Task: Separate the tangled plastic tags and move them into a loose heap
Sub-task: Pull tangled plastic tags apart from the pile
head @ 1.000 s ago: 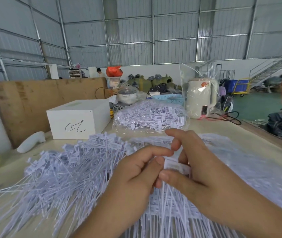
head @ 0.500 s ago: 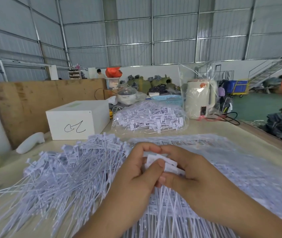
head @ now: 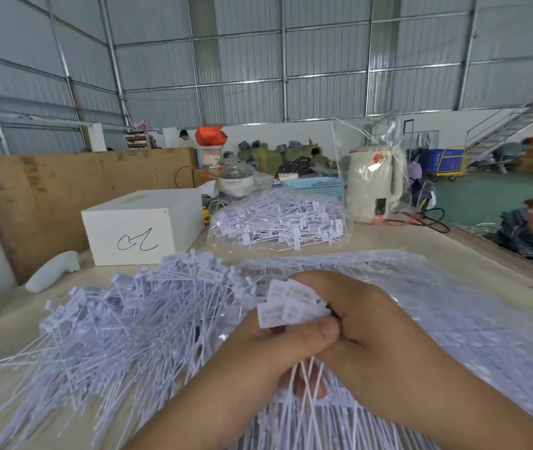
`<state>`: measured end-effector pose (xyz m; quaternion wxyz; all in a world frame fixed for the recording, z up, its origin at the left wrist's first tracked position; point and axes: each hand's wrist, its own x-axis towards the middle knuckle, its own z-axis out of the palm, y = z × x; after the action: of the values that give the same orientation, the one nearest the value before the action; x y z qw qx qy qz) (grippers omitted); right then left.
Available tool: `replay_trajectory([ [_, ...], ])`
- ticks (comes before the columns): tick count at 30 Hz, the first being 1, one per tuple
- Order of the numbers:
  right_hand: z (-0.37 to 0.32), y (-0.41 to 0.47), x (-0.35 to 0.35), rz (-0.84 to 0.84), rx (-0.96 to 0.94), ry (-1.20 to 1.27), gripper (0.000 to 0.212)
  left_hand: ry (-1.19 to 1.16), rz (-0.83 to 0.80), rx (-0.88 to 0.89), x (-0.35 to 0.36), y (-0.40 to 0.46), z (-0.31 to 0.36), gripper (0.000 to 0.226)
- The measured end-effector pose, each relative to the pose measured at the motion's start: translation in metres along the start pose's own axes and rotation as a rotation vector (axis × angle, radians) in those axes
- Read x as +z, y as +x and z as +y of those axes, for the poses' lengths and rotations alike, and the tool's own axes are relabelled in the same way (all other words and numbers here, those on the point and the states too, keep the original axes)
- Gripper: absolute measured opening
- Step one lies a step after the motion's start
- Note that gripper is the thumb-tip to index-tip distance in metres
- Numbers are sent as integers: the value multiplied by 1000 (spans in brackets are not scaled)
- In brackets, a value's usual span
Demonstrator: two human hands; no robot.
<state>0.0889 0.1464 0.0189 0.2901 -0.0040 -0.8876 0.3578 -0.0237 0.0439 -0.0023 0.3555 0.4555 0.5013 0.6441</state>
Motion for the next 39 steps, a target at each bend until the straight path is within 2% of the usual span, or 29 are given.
replay_trajectory([
  [2, -2, 1, 2, -16, 30, -123, 35, -16, 52, -47, -2, 2, -2, 35],
  [5, -3, -1, 11, -78, 111, -261, 72, -13, 134, -69, -4, 4, -5, 39],
  [8, -6, -3, 14, -20, 100, -346, 78, -30, 200, -8, -5, 4, 1, 30],
  [10, -5, -5, 8, 15, 72, -410, 72, -97, 273, 34, -8, 4, 7, 33],
  [12, -7, -5, -2, 5, 102, -282, 45, -158, 349, 78, -11, 4, 14, 40],
  [14, -4, -3, -10, 6, 135, -165, 30, -196, 391, 116, -13, 4, 19, 36],
  [16, 0, -1, -11, 34, 147, -157, 25, -219, 386, 137, -13, 3, 22, 27],
  [19, 5, -1, -9, 49, 105, -167, 24, -209, 359, 135, -10, 2, 22, 23],
  [23, 6, -2, -8, -4, 45, -199, 15, -80, 342, 134, -12, 0, 18, 15],
  [27, 10, 0, -7, -78, 51, -73, 10, 0, 314, 158, -11, -1, 16, 9],
  [30, 7, -1, -6, -231, 70, 27, 22, 55, 285, 162, -8, 0, 13, 17],
  [31, 6, -1, -5, -241, 48, 20, 17, 82, 281, 156, -8, 1, 11, 22],
  [32, 6, 0, -6, -227, 8, 8, 12, 109, 280, 150, -8, 1, 11, 28],
  [34, 6, 1, -5, -168, -54, -17, 17, 130, 299, 151, -7, 1, 11, 35],
  [39, 3, 2, 8, 44, -154, -38, 18, -90, 432, 191, 2, 2, 8, 29],
])
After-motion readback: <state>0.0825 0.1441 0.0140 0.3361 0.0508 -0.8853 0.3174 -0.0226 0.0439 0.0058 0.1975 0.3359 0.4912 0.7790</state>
